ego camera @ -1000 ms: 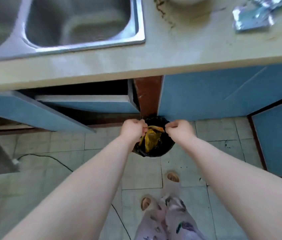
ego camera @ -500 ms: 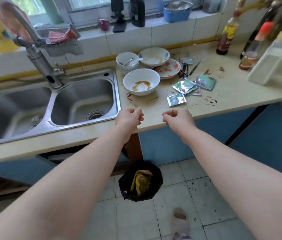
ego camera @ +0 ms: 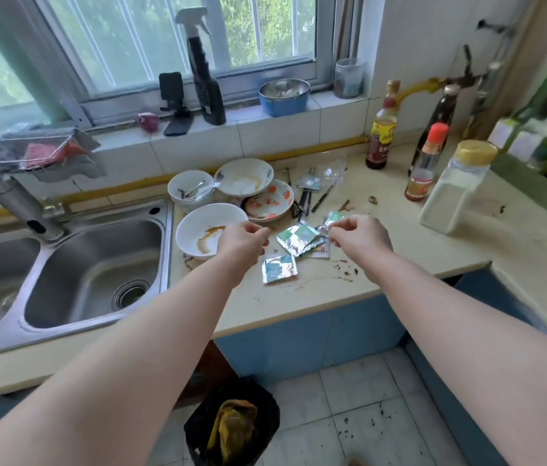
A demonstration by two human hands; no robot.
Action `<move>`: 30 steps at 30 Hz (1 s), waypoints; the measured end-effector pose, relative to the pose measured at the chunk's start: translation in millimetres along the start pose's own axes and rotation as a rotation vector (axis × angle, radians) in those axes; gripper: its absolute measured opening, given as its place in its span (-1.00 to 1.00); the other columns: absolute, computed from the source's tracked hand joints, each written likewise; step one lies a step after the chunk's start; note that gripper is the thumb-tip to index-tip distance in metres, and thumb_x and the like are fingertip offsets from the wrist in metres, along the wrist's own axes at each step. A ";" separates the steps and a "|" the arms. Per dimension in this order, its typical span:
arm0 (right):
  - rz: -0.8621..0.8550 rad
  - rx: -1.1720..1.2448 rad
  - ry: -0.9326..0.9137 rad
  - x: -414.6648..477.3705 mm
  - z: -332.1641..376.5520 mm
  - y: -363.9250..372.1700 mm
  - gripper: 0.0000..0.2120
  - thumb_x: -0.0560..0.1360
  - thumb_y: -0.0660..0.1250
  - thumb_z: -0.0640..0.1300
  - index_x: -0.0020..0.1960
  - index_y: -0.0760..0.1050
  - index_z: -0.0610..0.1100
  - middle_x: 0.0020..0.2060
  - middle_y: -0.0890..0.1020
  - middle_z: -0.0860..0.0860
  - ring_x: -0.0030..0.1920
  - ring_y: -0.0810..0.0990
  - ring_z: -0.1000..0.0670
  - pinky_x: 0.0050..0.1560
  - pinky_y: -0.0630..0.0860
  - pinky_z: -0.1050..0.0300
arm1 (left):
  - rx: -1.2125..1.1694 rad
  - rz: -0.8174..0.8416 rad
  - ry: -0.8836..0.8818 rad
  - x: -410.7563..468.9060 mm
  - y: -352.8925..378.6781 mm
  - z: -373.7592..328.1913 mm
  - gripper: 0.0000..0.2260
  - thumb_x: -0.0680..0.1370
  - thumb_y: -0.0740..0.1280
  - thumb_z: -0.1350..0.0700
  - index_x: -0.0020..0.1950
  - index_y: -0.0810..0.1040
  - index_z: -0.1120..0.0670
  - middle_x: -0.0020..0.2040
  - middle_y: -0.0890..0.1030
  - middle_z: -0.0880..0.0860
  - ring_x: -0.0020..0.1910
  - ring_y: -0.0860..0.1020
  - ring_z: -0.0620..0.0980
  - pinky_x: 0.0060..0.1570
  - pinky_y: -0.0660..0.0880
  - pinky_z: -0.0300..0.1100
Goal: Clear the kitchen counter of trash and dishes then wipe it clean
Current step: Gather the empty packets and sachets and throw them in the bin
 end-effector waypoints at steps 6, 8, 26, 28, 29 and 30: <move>0.066 -0.029 0.014 57.7 -18.0 -30.7 -0.85 0.47 0.35 -0.16 -0.21 0.57 0.06 -0.12 0.66 0.07 -0.06 0.64 -0.01 0.04 0.60 0.00 | 0.091 -0.073 -0.019 29.9 30.7 -14.5 -0.89 0.59 0.32 0.07 -0.02 0.58 0.08 -0.13 0.67 0.05 -0.14 0.61 0.02 -0.10 0.58 -0.07; 0.097 -0.028 0.022 69.4 -23.9 -32.3 -0.85 0.47 0.36 -0.17 -0.21 0.57 0.06 -0.11 0.66 0.06 -0.05 0.64 -0.01 0.06 0.60 -0.01 | 0.133 -0.091 -0.049 35.3 36.5 -12.3 -0.89 0.57 0.34 0.07 -0.15 0.57 0.02 -0.13 0.67 0.06 -0.12 0.62 0.05 -0.04 0.58 -0.03; 0.254 0.000 0.099 112.1 -40.1 1.6 -0.81 0.50 0.34 -0.26 -0.19 0.56 0.01 -0.10 0.66 -0.02 0.00 0.64 -0.05 0.08 0.56 0.04 | 0.764 0.255 -0.018 92.5 67.5 18.5 -0.65 0.42 0.50 0.05 0.16 0.57 0.10 0.13 0.61 0.05 0.09 0.56 0.06 0.05 0.52 -0.12; 0.255 -0.003 0.114 116.8 -40.2 3.1 -0.82 0.50 0.33 -0.27 -0.17 0.56 -0.01 -0.11 0.66 -0.01 -0.01 0.64 -0.04 0.05 0.57 0.07 | 0.838 0.291 0.014 96.2 73.0 22.9 -0.57 0.40 0.52 0.02 0.21 0.53 0.10 0.15 0.58 0.04 0.11 0.54 0.05 0.00 0.51 -0.12; 0.257 -0.006 0.120 118.6 -40.9 3.6 -0.82 0.50 0.33 -0.27 -0.17 0.57 -0.02 -0.11 0.66 -0.01 -0.03 0.64 -0.03 0.03 0.56 0.09 | 0.875 0.306 0.033 97.6 75.0 25.0 -0.55 0.39 0.52 0.01 0.22 0.52 0.11 0.14 0.57 0.05 0.11 0.54 0.06 -0.02 0.50 -0.11; 0.254 -0.008 0.125 121.3 -41.6 4.5 -0.83 0.50 0.34 -0.27 -0.17 0.57 -0.02 -0.11 0.65 -0.01 -0.05 0.64 -0.02 -0.01 0.56 0.12 | 0.911 0.320 0.056 100.9 76.2 26.7 -0.54 0.39 0.52 0.01 0.22 0.51 0.10 0.13 0.56 0.05 0.10 0.53 0.06 -0.02 0.51 -0.10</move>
Point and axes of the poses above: each hand's wrist, its own x-axis towards the middle knuckle, its own y-axis out of the palm, z = x × y, the point moved 4 cm from there along x, towards the middle knuckle
